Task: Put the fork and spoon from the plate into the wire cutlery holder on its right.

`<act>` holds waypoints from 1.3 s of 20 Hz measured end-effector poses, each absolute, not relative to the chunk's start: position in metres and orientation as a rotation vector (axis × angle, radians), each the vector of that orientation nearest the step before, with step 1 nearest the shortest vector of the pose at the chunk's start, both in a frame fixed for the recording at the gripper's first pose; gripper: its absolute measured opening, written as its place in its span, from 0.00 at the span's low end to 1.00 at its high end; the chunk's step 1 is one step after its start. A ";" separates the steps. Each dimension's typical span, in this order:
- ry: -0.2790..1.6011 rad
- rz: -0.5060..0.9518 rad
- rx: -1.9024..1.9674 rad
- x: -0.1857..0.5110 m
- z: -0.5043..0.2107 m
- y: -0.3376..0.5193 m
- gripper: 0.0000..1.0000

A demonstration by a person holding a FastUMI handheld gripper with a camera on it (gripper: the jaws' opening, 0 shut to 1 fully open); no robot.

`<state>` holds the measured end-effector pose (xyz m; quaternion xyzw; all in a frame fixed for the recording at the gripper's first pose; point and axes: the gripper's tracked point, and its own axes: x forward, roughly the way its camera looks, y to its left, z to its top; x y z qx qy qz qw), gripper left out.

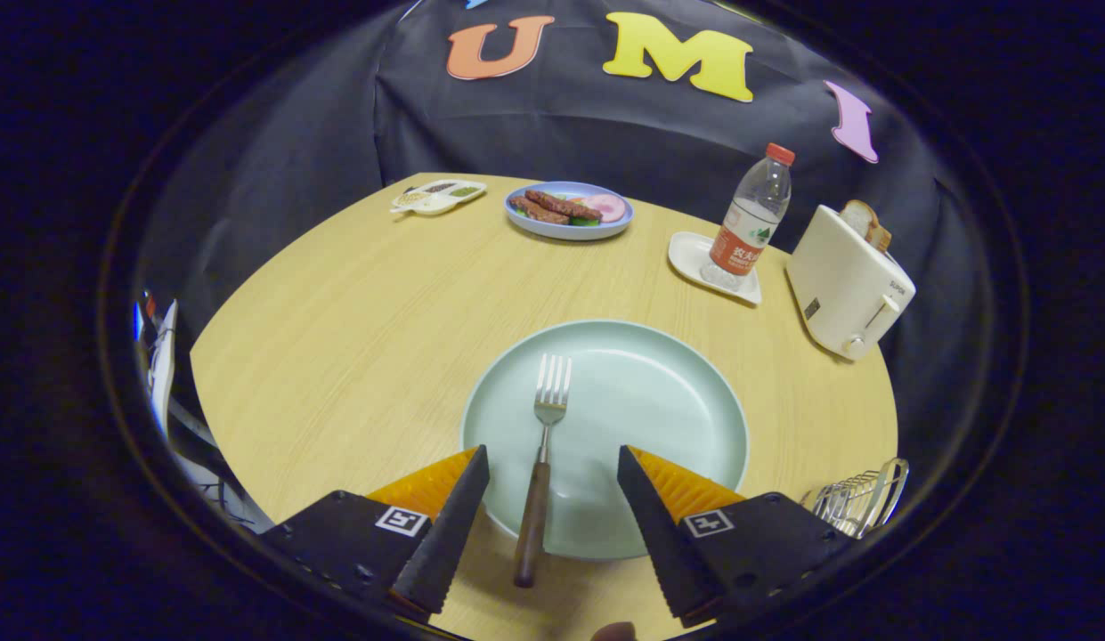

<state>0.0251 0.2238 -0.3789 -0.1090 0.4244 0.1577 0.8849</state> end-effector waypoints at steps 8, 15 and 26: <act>0.958 0.319 -0.179 0.024 -0.398 0.223 0.19; 1.004 0.313 -0.163 0.025 -0.379 0.213 0.01; 1.049 0.200 -0.023 0.030 -0.231 0.090 0.01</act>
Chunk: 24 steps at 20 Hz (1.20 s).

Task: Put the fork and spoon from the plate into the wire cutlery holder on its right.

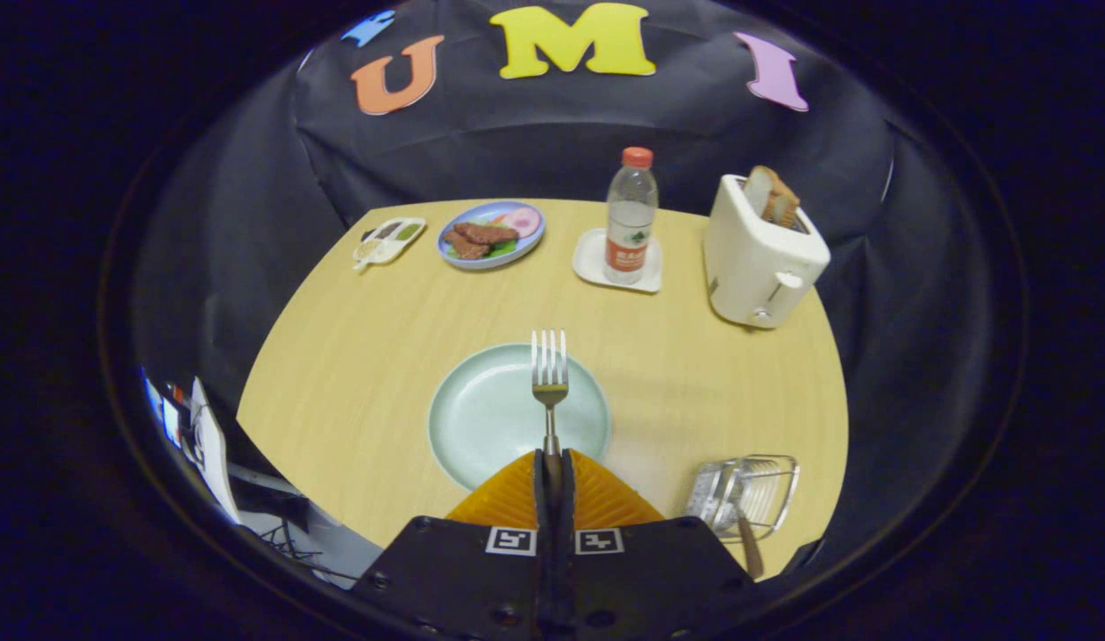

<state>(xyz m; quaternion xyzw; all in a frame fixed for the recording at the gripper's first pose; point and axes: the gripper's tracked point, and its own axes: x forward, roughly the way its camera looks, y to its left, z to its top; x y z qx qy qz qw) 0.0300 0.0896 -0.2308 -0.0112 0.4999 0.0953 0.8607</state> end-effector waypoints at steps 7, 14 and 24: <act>1.107 0.052 -0.047 0.013 -0.204 -0.035 0.01; 1.281 0.056 0.041 -0.016 -0.232 -0.060 0.01; 1.474 0.033 0.137 -0.033 -0.262 -0.057 0.02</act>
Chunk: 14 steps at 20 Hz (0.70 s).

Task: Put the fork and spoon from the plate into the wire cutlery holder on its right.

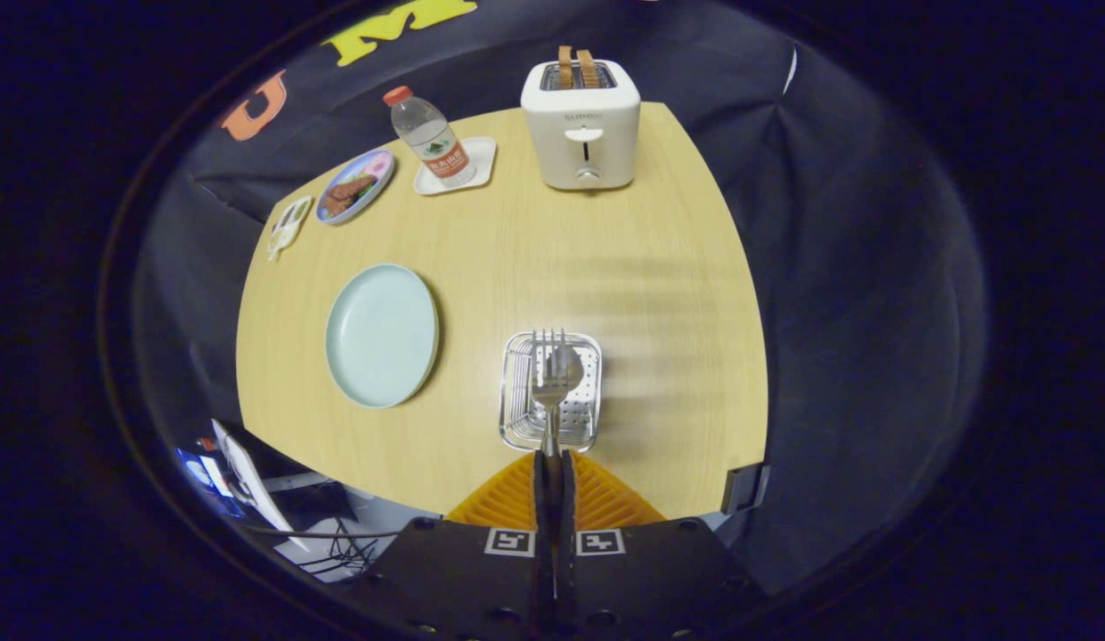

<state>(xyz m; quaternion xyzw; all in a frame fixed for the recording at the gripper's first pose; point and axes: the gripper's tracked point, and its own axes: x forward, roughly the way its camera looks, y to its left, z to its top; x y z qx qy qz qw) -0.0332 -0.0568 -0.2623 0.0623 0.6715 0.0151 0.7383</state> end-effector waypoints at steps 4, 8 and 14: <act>1.484 0.021 0.140 -0.034 -0.262 -0.056 0.02; 1.529 0.029 0.155 -0.047 -0.265 -0.052 0.02; 1.513 0.009 0.181 -0.037 -0.266 -0.048 0.09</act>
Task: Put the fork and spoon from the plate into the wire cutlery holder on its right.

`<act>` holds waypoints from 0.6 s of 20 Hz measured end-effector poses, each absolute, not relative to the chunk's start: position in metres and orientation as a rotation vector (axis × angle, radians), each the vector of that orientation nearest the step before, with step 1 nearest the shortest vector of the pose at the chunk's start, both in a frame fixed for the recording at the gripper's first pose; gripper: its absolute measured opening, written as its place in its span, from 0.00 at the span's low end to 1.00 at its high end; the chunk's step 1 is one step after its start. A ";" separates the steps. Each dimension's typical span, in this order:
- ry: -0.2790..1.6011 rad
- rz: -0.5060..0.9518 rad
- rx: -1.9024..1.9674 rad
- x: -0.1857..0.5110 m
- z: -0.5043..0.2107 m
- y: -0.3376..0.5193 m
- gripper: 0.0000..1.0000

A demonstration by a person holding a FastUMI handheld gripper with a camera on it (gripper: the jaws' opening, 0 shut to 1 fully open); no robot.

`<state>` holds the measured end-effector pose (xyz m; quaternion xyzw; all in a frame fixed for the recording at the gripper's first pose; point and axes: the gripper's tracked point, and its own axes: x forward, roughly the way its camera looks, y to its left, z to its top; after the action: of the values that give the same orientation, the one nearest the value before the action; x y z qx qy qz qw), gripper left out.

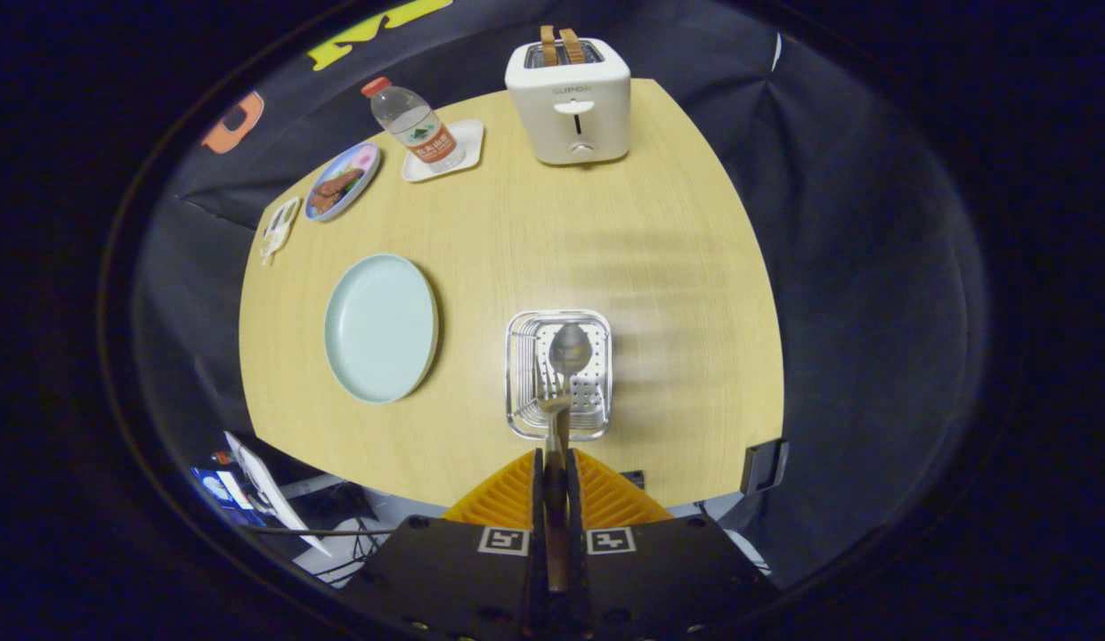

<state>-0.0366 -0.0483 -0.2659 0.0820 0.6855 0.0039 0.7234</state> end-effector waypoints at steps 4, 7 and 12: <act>1.445 0.044 0.181 -0.021 -0.256 -0.037 0.24; 1.327 0.070 0.181 0.000 -0.240 -0.027 0.67; 0.986 0.067 0.192 0.052 -0.185 -0.012 0.97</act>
<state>0.0523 -0.0123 -0.1847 0.0920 0.4725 0.0319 0.8759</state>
